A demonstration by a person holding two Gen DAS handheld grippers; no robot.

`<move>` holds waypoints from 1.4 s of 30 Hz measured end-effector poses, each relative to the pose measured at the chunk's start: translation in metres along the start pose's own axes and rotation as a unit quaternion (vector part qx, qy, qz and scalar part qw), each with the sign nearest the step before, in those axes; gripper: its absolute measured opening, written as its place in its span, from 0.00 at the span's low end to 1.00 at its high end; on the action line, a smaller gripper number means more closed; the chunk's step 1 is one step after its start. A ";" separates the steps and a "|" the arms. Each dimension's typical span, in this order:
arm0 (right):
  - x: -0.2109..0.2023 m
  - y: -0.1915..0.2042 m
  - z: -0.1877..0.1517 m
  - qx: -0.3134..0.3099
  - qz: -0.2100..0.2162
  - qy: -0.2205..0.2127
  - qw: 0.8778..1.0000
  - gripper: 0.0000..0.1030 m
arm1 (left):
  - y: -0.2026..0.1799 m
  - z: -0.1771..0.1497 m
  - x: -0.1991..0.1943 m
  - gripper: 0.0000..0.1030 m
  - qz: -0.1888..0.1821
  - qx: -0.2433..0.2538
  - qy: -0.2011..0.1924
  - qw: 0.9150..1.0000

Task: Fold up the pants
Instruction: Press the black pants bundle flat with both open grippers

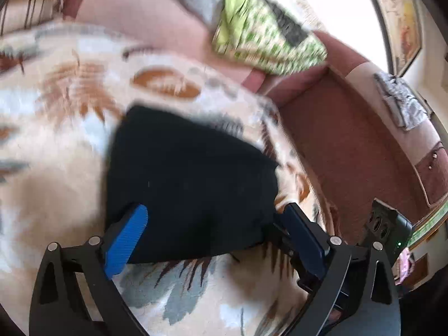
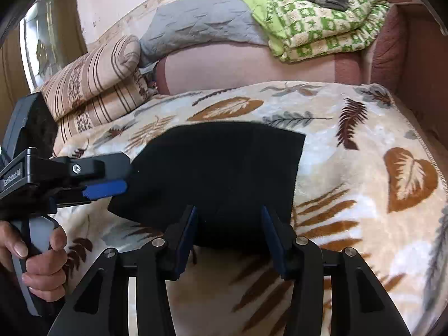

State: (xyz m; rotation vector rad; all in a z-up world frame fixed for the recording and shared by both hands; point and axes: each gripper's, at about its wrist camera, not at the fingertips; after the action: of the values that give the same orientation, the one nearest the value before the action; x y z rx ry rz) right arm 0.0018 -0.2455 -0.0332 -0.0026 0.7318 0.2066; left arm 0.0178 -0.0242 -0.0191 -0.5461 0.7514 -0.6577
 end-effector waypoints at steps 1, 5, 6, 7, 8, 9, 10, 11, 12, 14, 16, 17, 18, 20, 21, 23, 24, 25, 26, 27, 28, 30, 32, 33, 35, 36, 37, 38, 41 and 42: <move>-0.010 0.001 0.001 0.002 0.009 -0.013 1.000 0.47 | -0.007 0.001 -0.008 0.95 0.010 0.022 -0.019 1.000; -0.029 0.012 -0.003 -0.019 0.008 -0.047 0.999 0.45 | -0.025 -0.003 -0.012 0.95 0.039 0.087 -0.021 0.995; -0.023 0.013 -0.004 -0.020 0.006 -0.034 0.999 0.44 | -0.025 -0.007 0.000 0.95 0.047 0.094 0.003 0.994; -0.008 0.014 -0.005 -0.022 -0.007 0.001 1.000 0.44 | -0.022 -0.010 0.011 0.95 0.060 0.094 0.029 0.993; 0.011 0.012 -0.009 -0.018 -0.017 0.046 0.999 0.44 | -0.015 -0.015 0.028 0.92 0.081 0.085 0.071 0.991; 0.012 0.012 -0.009 -0.014 -0.018 0.045 0.999 0.43 | -0.012 -0.017 0.031 0.87 0.093 0.083 0.079 0.989; 0.003 0.013 -0.006 -0.011 -0.015 0.028 0.999 0.44 | -0.014 -0.017 0.027 0.86 0.101 0.088 0.067 0.989; -0.008 0.013 -0.005 -0.004 -0.007 0.010 1.000 0.45 | -0.017 -0.014 0.018 0.86 0.086 0.085 0.052 0.991; -0.017 0.012 -0.007 0.002 -0.006 -0.003 1.000 0.45 | -0.017 -0.011 0.009 0.87 0.071 0.075 0.037 0.994; -0.025 0.009 -0.013 0.013 -0.014 -0.009 1.000 0.46 | -0.012 -0.006 -0.004 0.87 0.060 0.057 0.010 0.997; -0.026 0.005 -0.011 0.022 -0.015 -0.014 1.000 0.46 | -0.003 -0.004 -0.005 0.87 0.078 0.038 0.006 0.996; -0.027 0.003 -0.009 0.027 -0.018 -0.020 0.999 0.46 | 0.001 -0.004 -0.001 0.87 0.084 0.029 0.009 0.996; -0.028 0.002 -0.009 0.031 -0.020 -0.025 0.999 0.46 | 0.005 -0.004 0.001 0.87 0.090 0.018 0.012 0.996; -0.028 0.000 -0.008 0.033 -0.023 -0.025 0.999 0.46 | 0.008 -0.005 0.003 0.87 0.101 0.011 0.016 0.995; -0.027 0.001 -0.009 0.030 -0.027 -0.024 0.999 0.46 | 0.008 -0.006 0.003 0.87 0.101 0.011 0.015 0.995; -0.028 0.002 -0.007 0.024 -0.030 -0.030 0.999 0.46 | 0.007 -0.005 0.003 0.87 0.095 0.019 0.010 0.995; -0.030 0.003 -0.007 0.023 -0.030 -0.037 0.999 0.46 | 0.005 -0.005 0.002 0.87 0.093 0.027 0.005 0.995; -0.032 0.003 -0.007 0.022 -0.029 -0.046 0.998 0.45 | 0.000 -0.007 -0.001 0.87 0.088 0.036 0.002 0.995; -0.034 0.003 -0.006 0.019 -0.027 -0.056 0.998 0.45 | -0.005 -0.008 -0.001 0.87 0.080 0.048 -0.001 0.996; -0.034 0.005 -0.004 0.015 -0.024 -0.061 0.998 0.45 | -0.010 -0.009 -0.003 0.87 0.074 0.057 -0.001 0.996; -0.030 0.007 -0.003 0.010 -0.019 -0.057 0.998 0.45 | -0.013 -0.010 0.001 0.87 0.069 0.066 0.005 0.995; -0.009 0.010 -0.003 -0.003 -0.028 -0.012 1.000 0.38 | -0.009 -0.014 0.021 0.86 0.074 0.063 0.052 0.994; 0.014 0.011 -0.010 -0.013 -0.042 0.046 0.998 0.39 | -0.004 -0.020 0.034 0.85 0.091 0.064 0.081 0.991; 0.011 0.014 -0.010 -0.021 -0.046 0.038 0.998 0.39 | -0.007 -0.020 0.035 0.86 0.097 0.075 0.081 0.989; 0.006 0.014 -0.007 -0.016 -0.041 0.037 0.998 0.38 | -0.011 -0.014 0.032 0.85 0.095 0.075 0.081 0.989; 0.002 0.011 -0.005 -0.006 -0.035 0.028 0.999 0.37 | -0.013 -0.006 0.027 0.85 0.085 0.073 0.068 0.991; -0.003 0.005 0.001 0.010 -0.027 0.007 1.000 0.37 | -0.016 0.003 0.024 0.84 0.081 0.076 0.054 0.992; -0.008 -0.001 0.010 0.028 -0.027 -0.021 0.999 0.37 | -0.019 0.016 0.019 0.84 0.079 0.085 0.034 0.993; -0.010 -0.013 0.039 0.057 -0.051 -0.073 0.994 0.40 | -0.019 0.050 0.024 0.85 0.083 0.103 0.010 0.991; -0.004 -0.014 0.048 0.061 -0.050 -0.074 0.994 0.40 | -0.014 0.057 0.031 0.85 0.082 0.096 0.016 0.992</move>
State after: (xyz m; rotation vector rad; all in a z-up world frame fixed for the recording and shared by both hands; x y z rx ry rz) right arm 0.0331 -0.2568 0.0041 0.0921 0.5945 0.0658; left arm 0.0741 -0.0432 0.0113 -0.2943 0.7460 -0.5801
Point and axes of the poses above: each gripper's, at about its wrist camera, not at the fingertips, and x roughly the way its jaws point, y to its left, z to its top, and after that the axes turned 10 degrees about -z, right-handed
